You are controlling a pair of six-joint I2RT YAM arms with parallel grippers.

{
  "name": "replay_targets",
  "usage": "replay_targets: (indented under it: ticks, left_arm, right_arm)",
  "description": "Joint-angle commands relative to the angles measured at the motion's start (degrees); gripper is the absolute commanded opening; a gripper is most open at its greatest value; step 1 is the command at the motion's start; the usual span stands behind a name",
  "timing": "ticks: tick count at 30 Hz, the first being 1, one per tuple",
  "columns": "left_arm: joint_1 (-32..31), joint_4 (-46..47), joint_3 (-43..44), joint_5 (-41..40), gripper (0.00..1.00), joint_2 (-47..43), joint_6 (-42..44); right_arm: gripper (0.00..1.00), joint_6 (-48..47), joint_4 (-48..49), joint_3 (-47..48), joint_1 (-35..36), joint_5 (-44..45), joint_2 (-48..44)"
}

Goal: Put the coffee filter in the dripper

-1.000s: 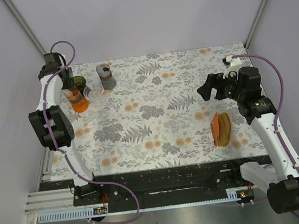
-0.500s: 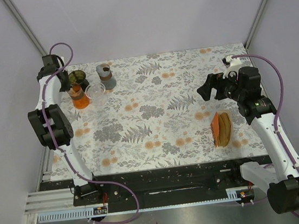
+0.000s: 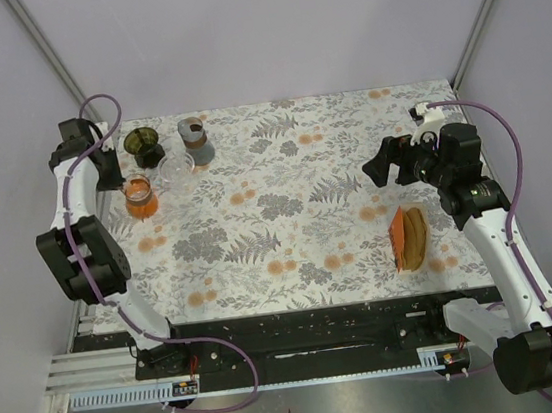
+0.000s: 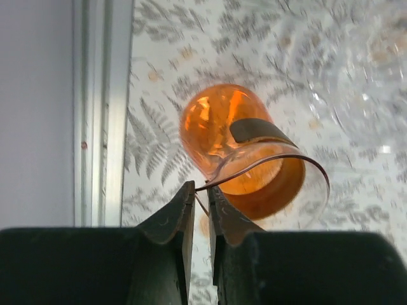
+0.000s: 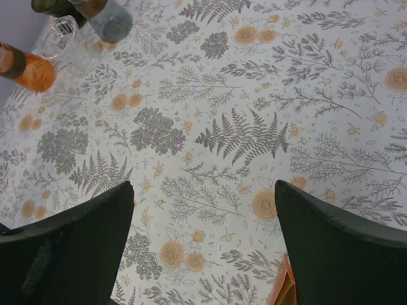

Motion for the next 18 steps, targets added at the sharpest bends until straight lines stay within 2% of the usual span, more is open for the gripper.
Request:
replay_targets:
  ticks: [1, 6, 10, 14, 18]
  left_arm:
    - [-0.3, -3.6, -6.6, 5.6, 0.00, -10.9, 3.0]
    - [-0.9, -7.7, -13.9, 12.9, 0.00, -19.7, 4.9]
    - [-6.3, -11.9, -17.4, 15.8, 0.00, -25.3, 7.3]
    - [-12.7, -11.9, -19.8, 17.1, 0.00, -27.8, 8.1]
    - [-16.5, -11.8, -20.0, 21.0, 0.00, -25.8, 7.7]
  right_arm:
    - [0.99, -0.7, 0.1, 1.0, 0.7, -0.1, -0.7]
    - [0.99, -0.9, -5.3, 3.6, 0.7, 9.1, 0.8]
    - [0.92, -0.9, -10.3, 6.2, 0.7, 15.3, 3.3]
    - [0.89, -0.3, -11.2, 6.9, 0.9, 14.1, 3.9]
    - [0.88, 0.0, -11.3, 6.9, 0.8, 12.6, 2.9]
